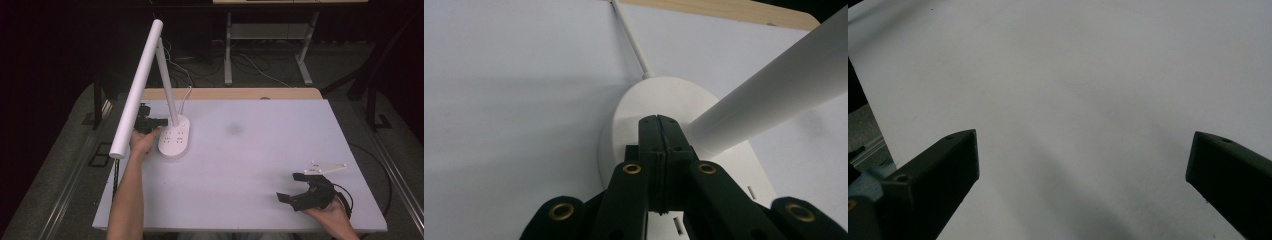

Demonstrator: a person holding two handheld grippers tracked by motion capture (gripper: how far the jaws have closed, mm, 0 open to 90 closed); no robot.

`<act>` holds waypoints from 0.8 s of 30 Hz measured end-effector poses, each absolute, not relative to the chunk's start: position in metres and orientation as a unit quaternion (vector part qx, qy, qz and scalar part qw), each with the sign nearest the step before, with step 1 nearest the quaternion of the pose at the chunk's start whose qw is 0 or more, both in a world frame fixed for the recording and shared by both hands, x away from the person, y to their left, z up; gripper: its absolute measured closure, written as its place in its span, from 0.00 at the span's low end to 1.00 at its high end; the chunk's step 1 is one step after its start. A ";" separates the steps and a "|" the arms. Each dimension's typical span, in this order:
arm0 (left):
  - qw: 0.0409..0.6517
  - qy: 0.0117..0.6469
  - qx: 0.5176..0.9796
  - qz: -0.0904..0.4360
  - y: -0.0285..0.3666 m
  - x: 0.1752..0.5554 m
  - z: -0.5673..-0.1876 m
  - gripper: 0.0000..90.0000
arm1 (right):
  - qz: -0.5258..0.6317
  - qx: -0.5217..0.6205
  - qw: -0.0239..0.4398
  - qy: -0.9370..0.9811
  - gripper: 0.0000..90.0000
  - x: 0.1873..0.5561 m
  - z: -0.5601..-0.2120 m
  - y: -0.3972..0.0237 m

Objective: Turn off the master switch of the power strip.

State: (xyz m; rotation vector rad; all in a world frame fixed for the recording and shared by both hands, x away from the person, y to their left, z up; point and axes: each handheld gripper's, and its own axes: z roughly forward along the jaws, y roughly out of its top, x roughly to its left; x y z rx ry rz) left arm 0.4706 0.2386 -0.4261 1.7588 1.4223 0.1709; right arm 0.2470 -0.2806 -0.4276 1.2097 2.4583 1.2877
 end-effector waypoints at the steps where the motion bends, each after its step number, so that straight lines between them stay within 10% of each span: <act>1: 0.421 0.570 0.702 0.068 0.239 0.471 -0.426 1.00 | 0.425 0.399 0.057 0.811 0.00 0.247 -0.428 -0.280; 24: 0.405 0.577 0.706 0.065 0.235 0.474 -0.424 1.00 | 0.418 0.401 0.060 0.813 0.00 0.247 -0.428 -0.281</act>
